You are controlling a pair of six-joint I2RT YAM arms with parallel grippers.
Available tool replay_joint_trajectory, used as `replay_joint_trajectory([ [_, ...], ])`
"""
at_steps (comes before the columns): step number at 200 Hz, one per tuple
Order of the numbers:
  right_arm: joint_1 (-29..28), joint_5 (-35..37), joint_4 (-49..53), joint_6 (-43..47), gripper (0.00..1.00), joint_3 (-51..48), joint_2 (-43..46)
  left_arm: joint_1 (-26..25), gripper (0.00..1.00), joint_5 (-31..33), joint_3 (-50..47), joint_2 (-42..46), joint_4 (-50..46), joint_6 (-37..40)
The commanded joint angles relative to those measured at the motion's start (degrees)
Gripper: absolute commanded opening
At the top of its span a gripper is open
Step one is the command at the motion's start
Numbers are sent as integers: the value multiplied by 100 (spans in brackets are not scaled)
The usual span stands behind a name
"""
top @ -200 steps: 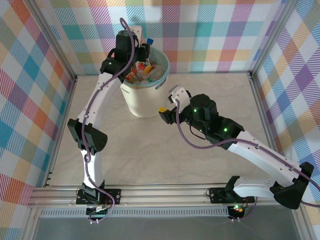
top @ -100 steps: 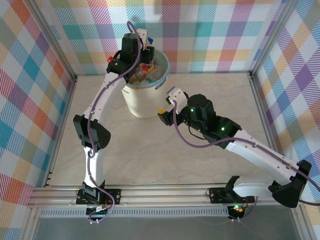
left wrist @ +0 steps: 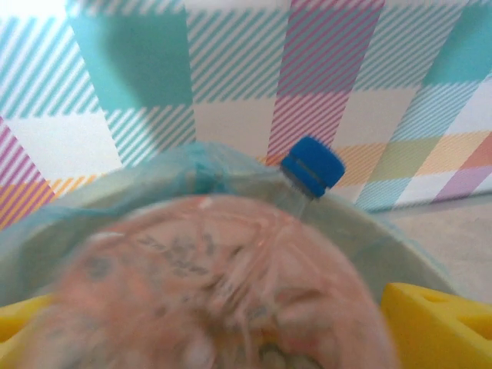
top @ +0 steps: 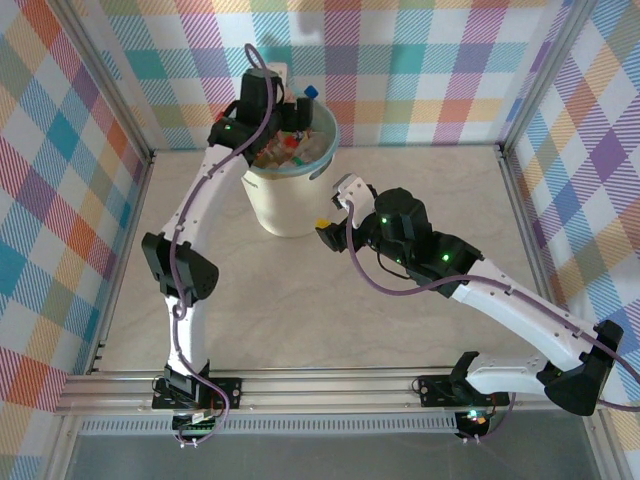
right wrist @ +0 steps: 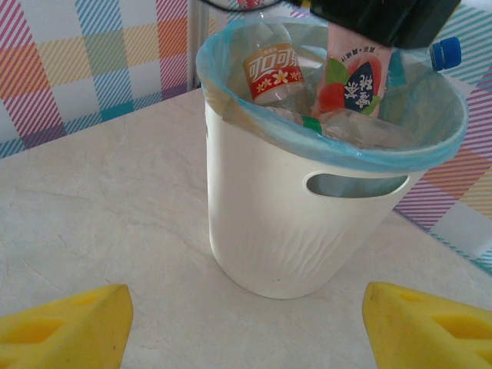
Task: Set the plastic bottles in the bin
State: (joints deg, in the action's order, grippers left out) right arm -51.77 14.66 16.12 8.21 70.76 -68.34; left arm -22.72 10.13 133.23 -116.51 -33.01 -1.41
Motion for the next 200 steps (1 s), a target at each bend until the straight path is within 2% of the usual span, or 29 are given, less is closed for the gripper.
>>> replay_joint_trajectory([
  [1,18,-81,-61,-39,79,50,5,31,89,160,281,644,321,-237],
  [44,19,-138,-59,-25,79,87,-66,31,79,265,1183,28,48,-204],
  [69,18,-156,-2,-12,79,105,-72,31,65,403,1682,-482,-341,-137],
  [88,18,-130,21,-32,78,72,-40,31,58,593,1708,-624,-760,-136],
  [111,17,-146,79,-54,78,65,-56,31,52,724,1463,-600,-1207,-148],
  [138,18,-200,121,-74,78,96,-125,31,50,802,615,-284,-1153,-151],
  [169,18,-268,130,-100,77,135,-223,32,49,828,-196,-19,-1005,-244],
  [200,16,-339,180,-135,77,199,-329,31,51,832,-317,-114,-1067,-272],
])
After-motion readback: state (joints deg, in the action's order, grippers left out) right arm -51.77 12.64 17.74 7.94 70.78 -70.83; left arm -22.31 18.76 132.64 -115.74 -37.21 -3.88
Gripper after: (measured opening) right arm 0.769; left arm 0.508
